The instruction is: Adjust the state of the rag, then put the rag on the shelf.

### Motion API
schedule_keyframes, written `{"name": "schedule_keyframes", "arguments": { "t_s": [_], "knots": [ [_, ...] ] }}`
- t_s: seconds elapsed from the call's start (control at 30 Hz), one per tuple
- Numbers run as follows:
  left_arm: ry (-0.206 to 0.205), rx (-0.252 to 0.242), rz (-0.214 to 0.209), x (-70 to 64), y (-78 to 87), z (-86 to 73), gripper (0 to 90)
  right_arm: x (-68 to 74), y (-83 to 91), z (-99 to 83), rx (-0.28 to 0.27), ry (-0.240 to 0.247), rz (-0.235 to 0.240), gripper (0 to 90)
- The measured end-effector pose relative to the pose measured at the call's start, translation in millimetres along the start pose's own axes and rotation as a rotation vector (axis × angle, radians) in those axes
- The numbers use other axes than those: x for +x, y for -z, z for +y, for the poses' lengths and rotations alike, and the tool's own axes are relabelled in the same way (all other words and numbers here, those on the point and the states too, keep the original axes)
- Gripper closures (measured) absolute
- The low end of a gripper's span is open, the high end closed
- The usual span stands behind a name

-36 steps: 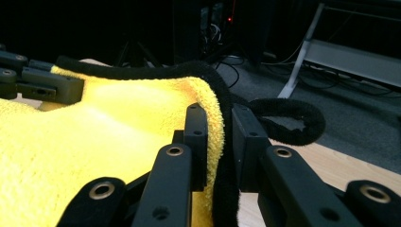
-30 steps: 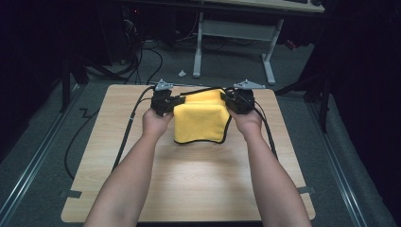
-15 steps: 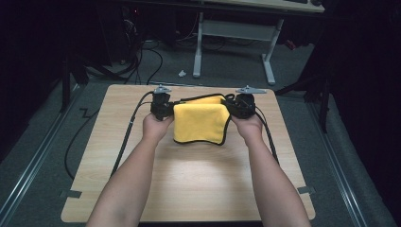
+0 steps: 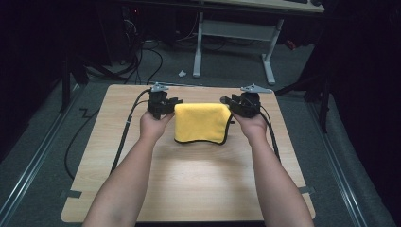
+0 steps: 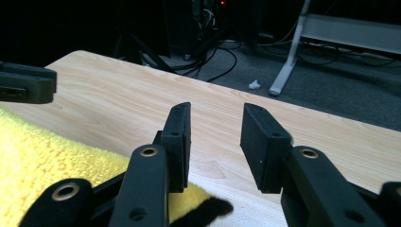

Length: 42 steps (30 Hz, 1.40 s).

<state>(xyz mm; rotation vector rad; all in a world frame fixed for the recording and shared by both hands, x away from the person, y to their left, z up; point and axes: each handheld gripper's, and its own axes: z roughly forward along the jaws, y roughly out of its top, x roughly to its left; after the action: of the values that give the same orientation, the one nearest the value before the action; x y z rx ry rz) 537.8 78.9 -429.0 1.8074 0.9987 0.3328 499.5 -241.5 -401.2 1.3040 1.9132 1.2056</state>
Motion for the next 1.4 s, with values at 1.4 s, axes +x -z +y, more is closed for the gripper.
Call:
{"name": "schedule_keyframes", "arguments": {
  "t_s": [1.4],
  "knots": [
    [-0.050,-0.100,0.095,3.9,99.5,-59.9,61.3,12.7,71.4,-33.9,-0.037,0.085,-0.104,47.1]
  ]
}}
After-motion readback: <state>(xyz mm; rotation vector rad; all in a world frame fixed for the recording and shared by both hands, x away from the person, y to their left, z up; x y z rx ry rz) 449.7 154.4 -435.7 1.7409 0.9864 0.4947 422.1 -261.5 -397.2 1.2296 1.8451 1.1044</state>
